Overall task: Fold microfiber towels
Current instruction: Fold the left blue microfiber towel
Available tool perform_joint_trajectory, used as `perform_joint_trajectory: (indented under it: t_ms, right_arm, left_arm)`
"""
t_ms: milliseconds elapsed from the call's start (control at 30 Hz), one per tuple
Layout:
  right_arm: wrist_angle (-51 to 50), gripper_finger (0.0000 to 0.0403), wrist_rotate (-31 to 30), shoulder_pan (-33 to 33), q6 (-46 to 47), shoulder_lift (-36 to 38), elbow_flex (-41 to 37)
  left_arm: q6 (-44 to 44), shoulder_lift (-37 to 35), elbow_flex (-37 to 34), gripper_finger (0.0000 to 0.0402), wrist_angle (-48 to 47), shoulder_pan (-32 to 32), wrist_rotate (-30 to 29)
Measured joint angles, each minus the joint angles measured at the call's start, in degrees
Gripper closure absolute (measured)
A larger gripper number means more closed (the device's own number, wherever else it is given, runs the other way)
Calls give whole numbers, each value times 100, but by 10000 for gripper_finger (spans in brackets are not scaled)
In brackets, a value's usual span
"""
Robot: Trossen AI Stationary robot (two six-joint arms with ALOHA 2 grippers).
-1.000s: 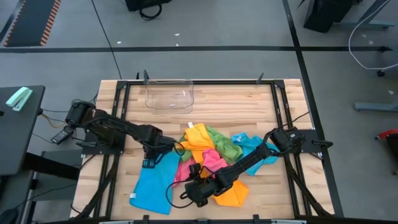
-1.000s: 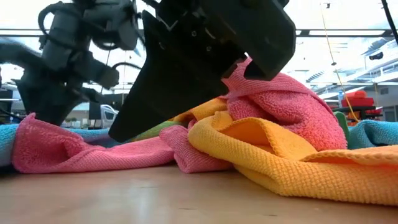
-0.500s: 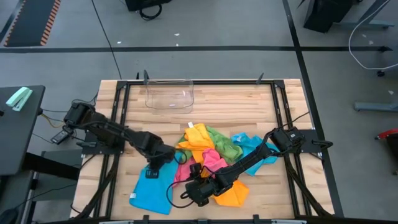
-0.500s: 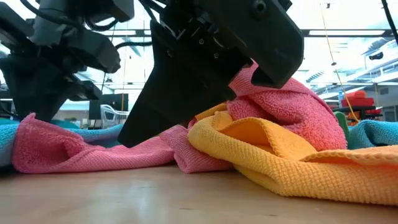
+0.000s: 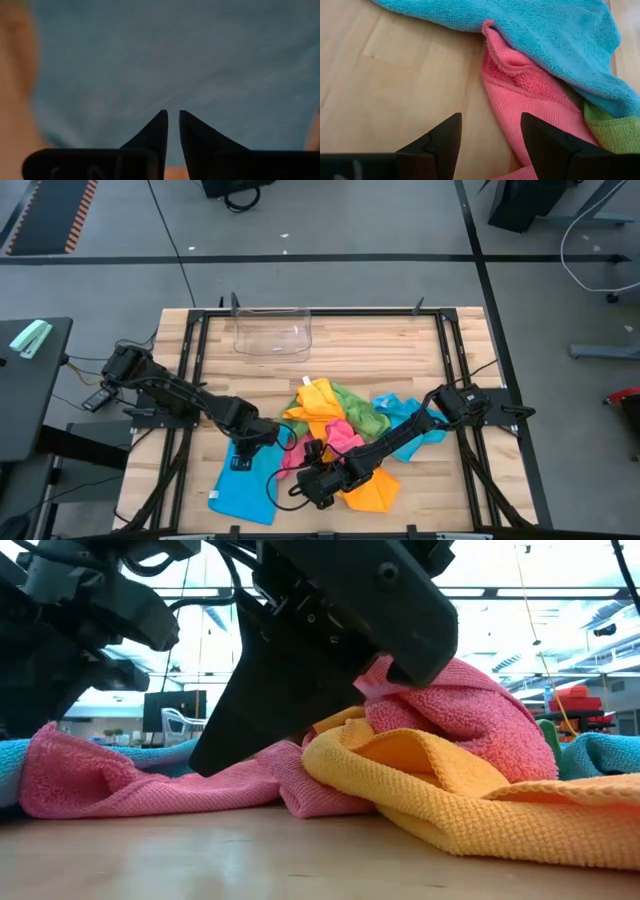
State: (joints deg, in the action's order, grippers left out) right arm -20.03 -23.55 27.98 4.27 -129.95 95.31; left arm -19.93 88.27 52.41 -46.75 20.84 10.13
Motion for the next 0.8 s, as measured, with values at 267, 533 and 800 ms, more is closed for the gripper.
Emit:
perform_joint_trajectory:
  t_ms: [267,533,800]
  right_arm:
    - [4,190,1,-64,13,0,0]
    - [6,190,163,-61,-21,0,-2]
    - [13,190,175,-98,2,0,-2]
  left_arm:
    - [-12,-2,-189,325,-795,-58,-1330]
    - [282,-2,-837,283,-709,-351,-1353]
    - [259,-2,-882,277,-378,-433,-1329]
